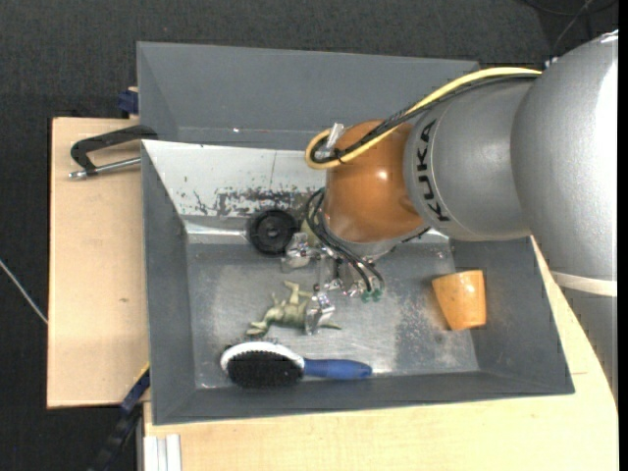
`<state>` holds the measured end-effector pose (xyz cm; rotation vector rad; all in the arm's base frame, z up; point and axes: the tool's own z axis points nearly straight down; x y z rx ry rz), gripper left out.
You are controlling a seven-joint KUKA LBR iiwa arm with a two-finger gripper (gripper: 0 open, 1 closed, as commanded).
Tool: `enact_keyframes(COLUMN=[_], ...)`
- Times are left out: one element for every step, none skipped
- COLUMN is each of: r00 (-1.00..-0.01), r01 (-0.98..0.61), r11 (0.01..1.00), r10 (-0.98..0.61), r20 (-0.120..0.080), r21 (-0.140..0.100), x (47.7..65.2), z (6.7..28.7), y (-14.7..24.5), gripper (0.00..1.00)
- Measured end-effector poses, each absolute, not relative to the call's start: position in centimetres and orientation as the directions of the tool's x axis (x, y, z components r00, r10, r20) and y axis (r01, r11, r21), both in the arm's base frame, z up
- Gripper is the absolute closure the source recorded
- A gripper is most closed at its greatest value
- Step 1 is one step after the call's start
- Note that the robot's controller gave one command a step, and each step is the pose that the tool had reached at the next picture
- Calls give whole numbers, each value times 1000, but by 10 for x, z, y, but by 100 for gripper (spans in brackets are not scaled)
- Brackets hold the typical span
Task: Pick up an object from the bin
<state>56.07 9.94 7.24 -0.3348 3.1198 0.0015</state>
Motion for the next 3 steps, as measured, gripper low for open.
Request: enact_keyframes(r00=[-970,-970,-970], r01=[-243,-244,-243], r11=[970,970,970], r10=[-243,-244,-243], r20=[-7,-15,-14], r21=[-2,-1,0], x=[559,561,564], z=[73,75,146], y=[101,103,104], gripper=[0,100,100])
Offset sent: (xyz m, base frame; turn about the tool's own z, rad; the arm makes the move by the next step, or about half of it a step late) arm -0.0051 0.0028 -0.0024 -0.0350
